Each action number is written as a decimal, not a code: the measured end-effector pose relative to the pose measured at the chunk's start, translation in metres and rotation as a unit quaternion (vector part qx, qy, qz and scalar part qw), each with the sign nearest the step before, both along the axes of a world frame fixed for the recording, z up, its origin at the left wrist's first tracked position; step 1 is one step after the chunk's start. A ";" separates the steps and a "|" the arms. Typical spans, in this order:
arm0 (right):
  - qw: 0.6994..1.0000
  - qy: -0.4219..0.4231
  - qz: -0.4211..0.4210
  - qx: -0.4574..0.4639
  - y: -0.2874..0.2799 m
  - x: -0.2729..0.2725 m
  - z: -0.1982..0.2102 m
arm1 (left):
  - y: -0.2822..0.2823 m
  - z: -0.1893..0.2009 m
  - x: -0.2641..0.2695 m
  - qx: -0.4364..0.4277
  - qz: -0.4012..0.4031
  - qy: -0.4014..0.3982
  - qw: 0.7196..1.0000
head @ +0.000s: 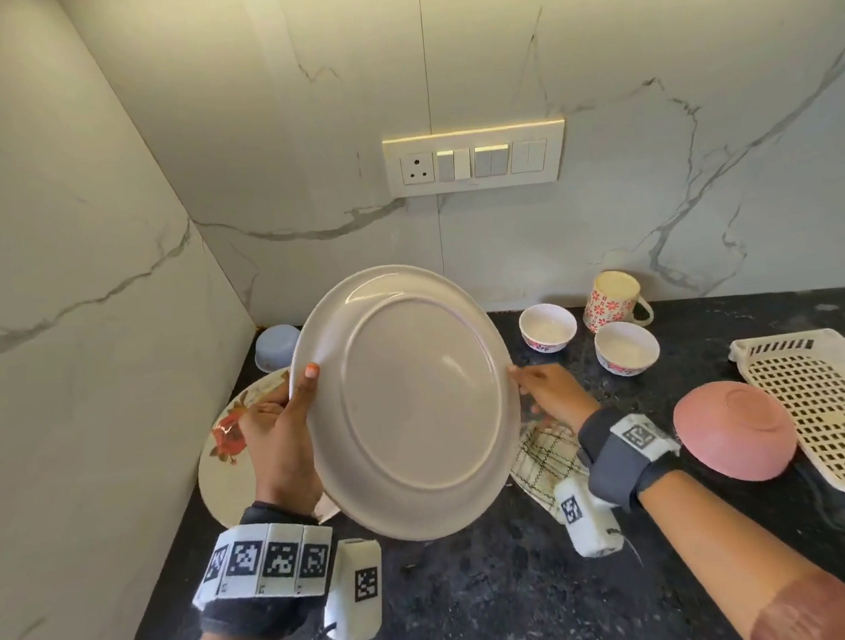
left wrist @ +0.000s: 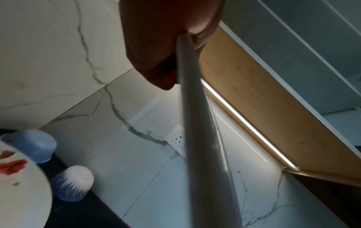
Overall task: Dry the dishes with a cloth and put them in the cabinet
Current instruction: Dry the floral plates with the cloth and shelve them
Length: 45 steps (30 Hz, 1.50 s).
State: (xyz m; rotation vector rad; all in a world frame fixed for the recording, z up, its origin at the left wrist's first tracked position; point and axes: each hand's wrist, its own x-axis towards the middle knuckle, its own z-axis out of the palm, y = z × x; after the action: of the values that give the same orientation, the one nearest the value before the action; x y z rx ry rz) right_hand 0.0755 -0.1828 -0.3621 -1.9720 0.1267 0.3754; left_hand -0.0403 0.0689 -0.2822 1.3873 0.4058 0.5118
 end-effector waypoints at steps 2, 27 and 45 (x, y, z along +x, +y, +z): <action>0.998 -0.038 0.034 -0.035 0.009 0.004 0.042 | -0.001 0.013 0.005 0.011 -0.001 -0.026 1.000; 0.811 -0.582 0.035 0.044 0.018 -0.056 0.289 | 0.024 0.186 0.035 0.216 0.050 -0.118 0.968; 0.841 -0.524 -0.053 0.125 -0.036 0.067 0.525 | 0.038 0.386 0.128 0.259 -0.156 -0.170 0.938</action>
State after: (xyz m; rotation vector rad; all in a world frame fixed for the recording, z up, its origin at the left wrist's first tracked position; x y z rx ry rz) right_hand 0.1427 -0.2185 0.1626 -1.6506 -0.4931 -0.7517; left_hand 0.0873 0.1072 0.1036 1.7866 -0.2534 0.6050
